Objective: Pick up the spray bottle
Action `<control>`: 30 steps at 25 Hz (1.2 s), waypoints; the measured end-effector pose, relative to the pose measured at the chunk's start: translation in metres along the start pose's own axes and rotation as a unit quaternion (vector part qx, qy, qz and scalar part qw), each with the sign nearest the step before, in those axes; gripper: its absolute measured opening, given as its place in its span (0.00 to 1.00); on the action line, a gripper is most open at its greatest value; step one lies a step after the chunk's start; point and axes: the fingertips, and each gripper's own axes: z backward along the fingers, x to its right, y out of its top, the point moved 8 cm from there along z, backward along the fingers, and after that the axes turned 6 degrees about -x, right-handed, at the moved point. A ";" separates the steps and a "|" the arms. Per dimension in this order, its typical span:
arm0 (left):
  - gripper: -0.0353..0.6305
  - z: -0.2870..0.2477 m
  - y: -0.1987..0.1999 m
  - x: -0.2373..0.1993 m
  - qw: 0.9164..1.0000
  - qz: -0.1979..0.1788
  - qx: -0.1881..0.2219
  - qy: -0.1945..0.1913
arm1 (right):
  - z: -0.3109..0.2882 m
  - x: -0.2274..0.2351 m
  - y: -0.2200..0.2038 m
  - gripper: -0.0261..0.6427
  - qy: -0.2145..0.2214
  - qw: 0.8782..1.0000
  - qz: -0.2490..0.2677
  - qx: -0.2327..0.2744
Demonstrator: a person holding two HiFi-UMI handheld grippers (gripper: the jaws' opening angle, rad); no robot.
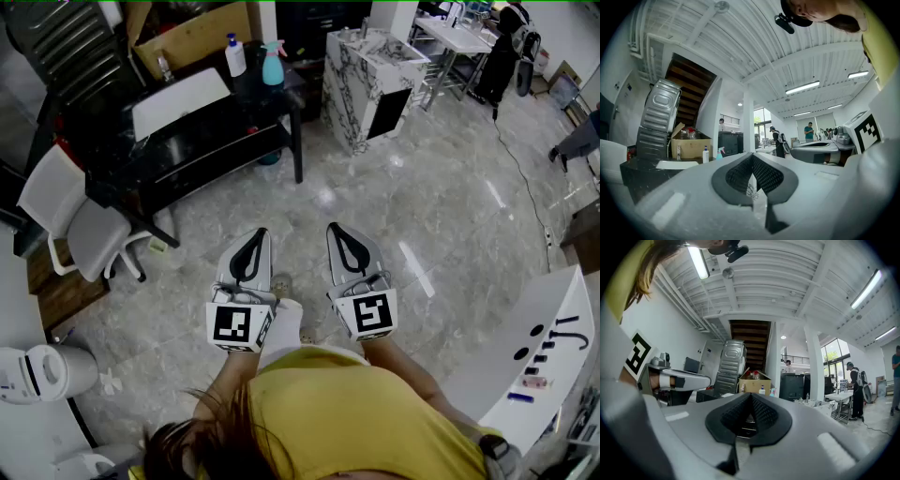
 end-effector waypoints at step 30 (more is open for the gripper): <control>0.32 -0.266 -0.028 -0.207 0.994 0.029 -0.035 -0.095 | -0.305 0.069 -0.017 0.04 -0.014 0.998 -0.016 -0.055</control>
